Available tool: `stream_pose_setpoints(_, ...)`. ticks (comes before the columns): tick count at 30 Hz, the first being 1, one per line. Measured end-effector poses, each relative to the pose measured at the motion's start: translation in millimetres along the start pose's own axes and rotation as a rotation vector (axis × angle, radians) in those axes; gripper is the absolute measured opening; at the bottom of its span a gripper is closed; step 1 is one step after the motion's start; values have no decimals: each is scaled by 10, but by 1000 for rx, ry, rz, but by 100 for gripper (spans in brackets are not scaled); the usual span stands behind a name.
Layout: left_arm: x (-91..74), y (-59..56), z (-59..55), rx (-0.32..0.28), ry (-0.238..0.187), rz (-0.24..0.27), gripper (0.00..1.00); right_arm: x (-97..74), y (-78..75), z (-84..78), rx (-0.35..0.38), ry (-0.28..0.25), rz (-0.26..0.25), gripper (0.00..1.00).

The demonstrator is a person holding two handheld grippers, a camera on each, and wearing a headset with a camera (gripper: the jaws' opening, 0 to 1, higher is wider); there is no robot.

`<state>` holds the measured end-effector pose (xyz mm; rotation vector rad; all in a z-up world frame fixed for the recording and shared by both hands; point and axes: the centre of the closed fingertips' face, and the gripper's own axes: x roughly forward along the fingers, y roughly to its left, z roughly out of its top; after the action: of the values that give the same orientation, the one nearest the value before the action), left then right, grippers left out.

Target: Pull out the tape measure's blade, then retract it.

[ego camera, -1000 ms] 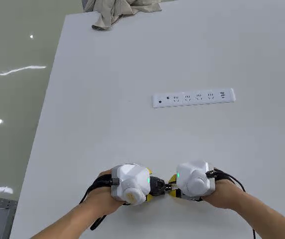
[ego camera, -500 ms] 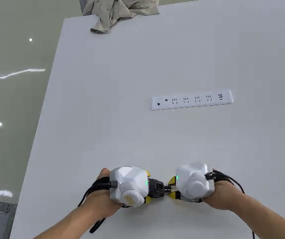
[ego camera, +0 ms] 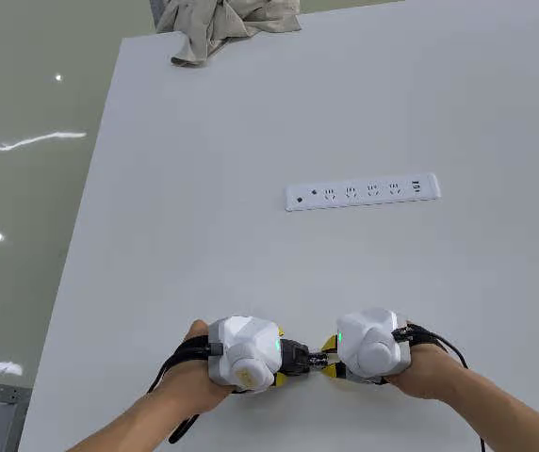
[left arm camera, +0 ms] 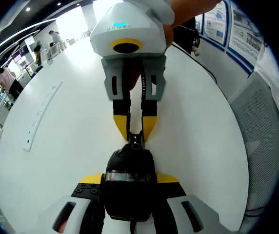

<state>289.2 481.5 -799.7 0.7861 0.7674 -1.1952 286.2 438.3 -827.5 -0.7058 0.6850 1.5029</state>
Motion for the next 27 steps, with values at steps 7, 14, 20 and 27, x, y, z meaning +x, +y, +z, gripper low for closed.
stream_pose_setpoints(7, 0, -4, -2, 5, 3, -7, 34, -32, 10, -43, 0, 5, 1, 14)
stream_pose_setpoints(14, 1, -3, -5, 1, 6, -8, 34, -68, 5, -101, 2, 9, -2, 14)
stream_pose_setpoints(20, 2, -3, -3, 3, 8, -9, 34, -98, 6, -132, 5, 13, -4, 14)
stream_pose_setpoints(27, 5, 2, -5, 3, 13, -13, 34, -128, 3, -173, 13, 15, -5, 14)
